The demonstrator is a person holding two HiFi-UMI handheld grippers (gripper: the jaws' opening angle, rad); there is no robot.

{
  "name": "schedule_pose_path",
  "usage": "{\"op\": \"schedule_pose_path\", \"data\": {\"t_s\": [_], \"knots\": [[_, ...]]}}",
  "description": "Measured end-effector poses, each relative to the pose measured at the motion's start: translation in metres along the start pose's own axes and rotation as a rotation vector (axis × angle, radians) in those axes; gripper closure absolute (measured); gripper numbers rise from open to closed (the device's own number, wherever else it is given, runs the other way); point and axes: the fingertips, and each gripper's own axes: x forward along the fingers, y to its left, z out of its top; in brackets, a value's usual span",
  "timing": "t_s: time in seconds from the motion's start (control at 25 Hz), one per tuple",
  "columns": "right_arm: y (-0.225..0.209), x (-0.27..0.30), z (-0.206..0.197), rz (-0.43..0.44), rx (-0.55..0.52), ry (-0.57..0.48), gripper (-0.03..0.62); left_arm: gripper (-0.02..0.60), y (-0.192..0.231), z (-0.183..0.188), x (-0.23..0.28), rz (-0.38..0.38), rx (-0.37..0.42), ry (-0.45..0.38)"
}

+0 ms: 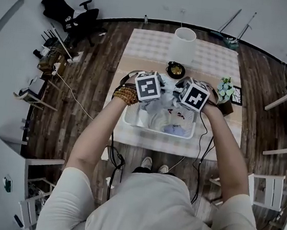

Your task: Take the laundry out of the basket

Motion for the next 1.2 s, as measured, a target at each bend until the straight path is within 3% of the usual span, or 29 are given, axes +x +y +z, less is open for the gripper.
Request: {"op": "schedule_pose_path", "data": {"t_s": [0.32,0.52,0.8,1.2], "knots": [[0.002,-0.018,-0.012,-0.030,0.005,0.016,0.496,0.500,-0.008,0.021,-0.002,-0.001,0.022,-0.013],[-0.002,-0.044,-0.040,-0.071,0.063,0.040,0.496,0.501,-0.012,0.059,0.004,-0.028,0.073,-0.061],[0.000,-0.104,-0.119,-0.157,0.193,0.106,0.496,0.500,-0.032,0.150,0.030,-0.061,0.217,-0.130],[0.032,-0.198,-0.235,-0.269,0.402,0.209,0.496,0.502,-0.105,0.284,0.065,-0.219,0.415,-0.242]]}}
